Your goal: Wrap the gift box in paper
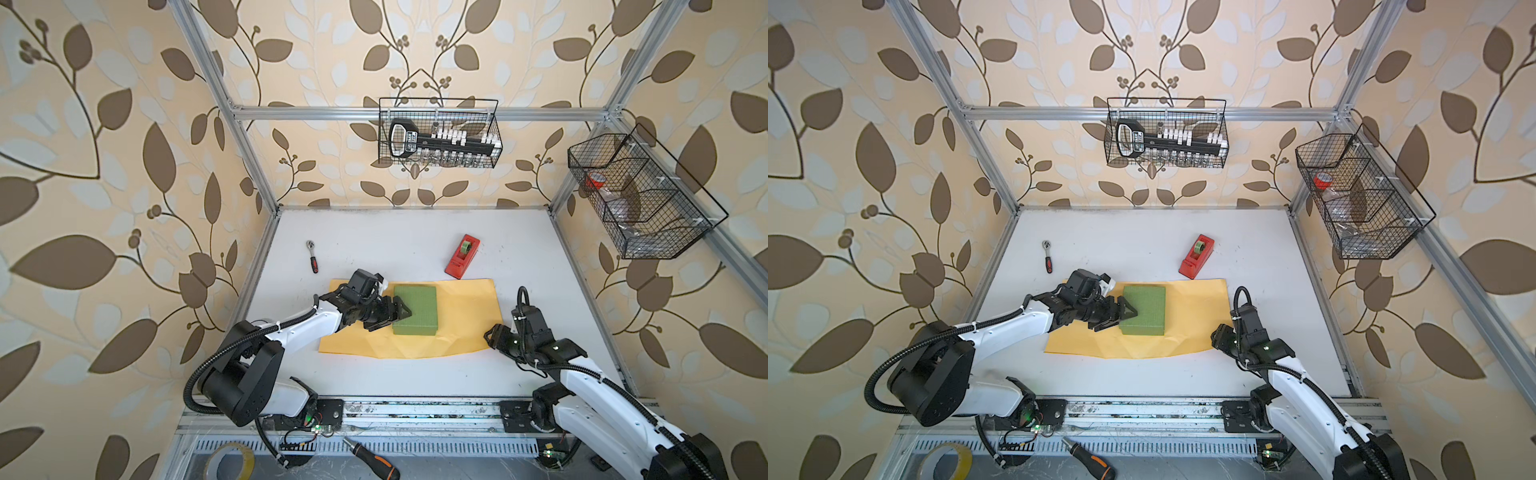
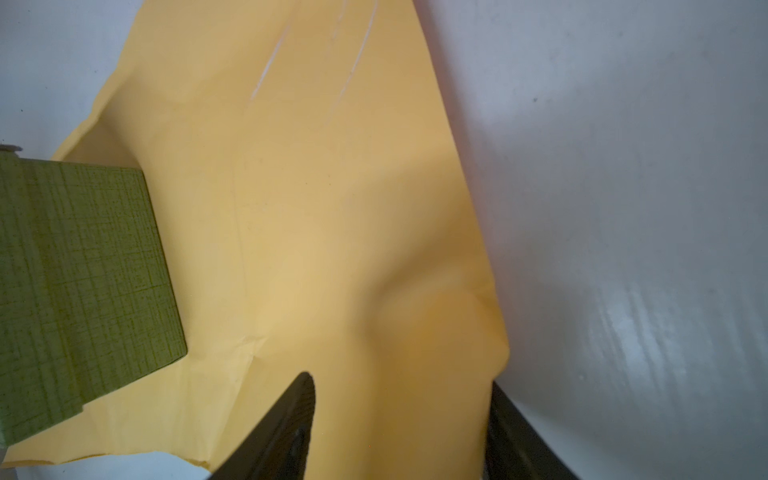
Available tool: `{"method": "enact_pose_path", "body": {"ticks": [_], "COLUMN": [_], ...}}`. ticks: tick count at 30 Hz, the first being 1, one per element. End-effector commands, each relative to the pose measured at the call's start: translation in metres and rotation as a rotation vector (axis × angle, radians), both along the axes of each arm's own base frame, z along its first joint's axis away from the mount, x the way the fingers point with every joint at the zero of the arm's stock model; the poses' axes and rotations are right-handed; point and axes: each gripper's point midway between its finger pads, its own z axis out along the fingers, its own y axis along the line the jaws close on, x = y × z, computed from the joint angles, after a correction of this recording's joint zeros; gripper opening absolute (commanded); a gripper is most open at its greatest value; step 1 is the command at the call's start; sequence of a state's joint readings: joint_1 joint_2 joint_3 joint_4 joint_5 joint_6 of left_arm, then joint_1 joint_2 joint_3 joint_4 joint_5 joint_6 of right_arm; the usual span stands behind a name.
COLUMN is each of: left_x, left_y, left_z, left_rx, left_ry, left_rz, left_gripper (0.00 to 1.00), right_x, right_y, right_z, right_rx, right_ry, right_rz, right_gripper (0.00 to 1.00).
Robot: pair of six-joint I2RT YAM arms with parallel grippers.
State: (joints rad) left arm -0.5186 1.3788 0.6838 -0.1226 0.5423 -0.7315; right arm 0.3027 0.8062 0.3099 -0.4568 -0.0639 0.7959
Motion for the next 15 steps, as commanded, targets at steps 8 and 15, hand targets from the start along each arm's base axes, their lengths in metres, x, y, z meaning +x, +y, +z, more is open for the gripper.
{"method": "enact_pose_path", "body": {"ticks": [8, 15], "left_x": [-0.0103, -0.0146], "left_y": [-0.0064, -0.0074], "left_z": [0.0131, 0.0116], "left_rx": [-0.071, -0.088], "left_ry": [0.009, 0.027], "left_rz": [-0.019, -0.024], "left_gripper": [0.84, 0.83], "right_x": [-0.0005, 0.0003], "right_y": [-0.0041, -0.0058], "right_z": [-0.0027, -0.002], "right_rx": [-0.002, -0.003], "right_ry": [0.005, 0.004], "right_rz": [-0.002, -0.001], "right_gripper": [0.59, 0.57]}}
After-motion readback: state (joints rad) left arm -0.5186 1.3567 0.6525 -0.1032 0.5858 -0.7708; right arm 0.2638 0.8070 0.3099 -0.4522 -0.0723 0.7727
